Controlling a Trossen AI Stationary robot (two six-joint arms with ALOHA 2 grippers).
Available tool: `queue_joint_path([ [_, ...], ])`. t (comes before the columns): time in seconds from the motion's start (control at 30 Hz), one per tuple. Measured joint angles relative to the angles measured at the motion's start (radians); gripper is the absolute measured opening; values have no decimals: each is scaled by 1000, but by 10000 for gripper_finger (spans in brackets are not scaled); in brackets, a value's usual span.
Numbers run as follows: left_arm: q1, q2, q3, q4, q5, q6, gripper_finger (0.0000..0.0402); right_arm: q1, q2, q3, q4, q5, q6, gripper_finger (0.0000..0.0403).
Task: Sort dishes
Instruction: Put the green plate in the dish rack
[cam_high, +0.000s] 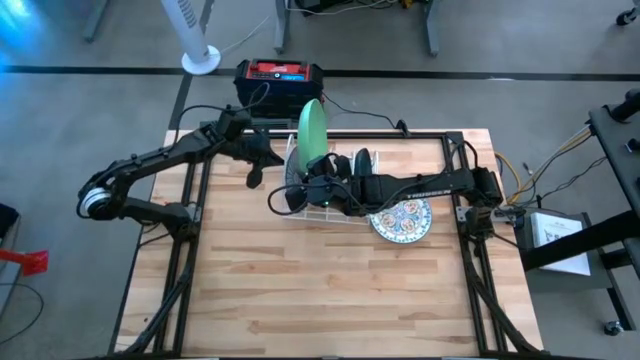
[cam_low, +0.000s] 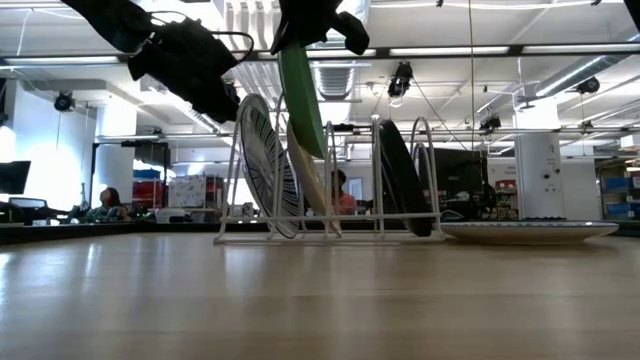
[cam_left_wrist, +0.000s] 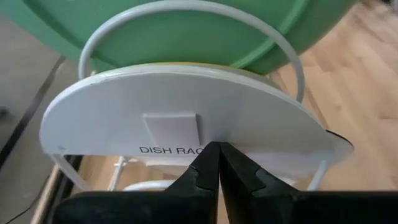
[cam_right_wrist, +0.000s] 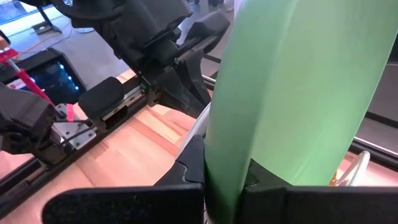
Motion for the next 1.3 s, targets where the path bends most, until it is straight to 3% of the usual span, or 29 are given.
queue_joint_path([
  [0.17, 8, -15, 0, 7, -62, -37, 0, 0, 0, 0, 3, -8, 1, 2],
  [0.33, 6, -63, 3, -69, -310, -84, 0, -5, 0, 0, 23, -39, 1, 2],
  [0.47, 6, -123, 1, -132, -395, -150, 0, -5, 1, 0, 29, -77, -4, 2],
  [0.67, 5, -198, 2, -131, -310, -195, 0, -13, 1, 0, 47, -79, -25, 2],
  [0.87, 5, -214, 0, -156, -306, -230, 0, -11, 1, 0, 44, -70, -26, 2],
  [1.17, -17, -341, 16, -183, -305, -253, 0, -16, 1, 0, 35, -82, -30, 2],
  [1.3, -38, -378, 36, -312, -300, -281, 0, -16, 1, 0, 33, -81, -30, 2],
])
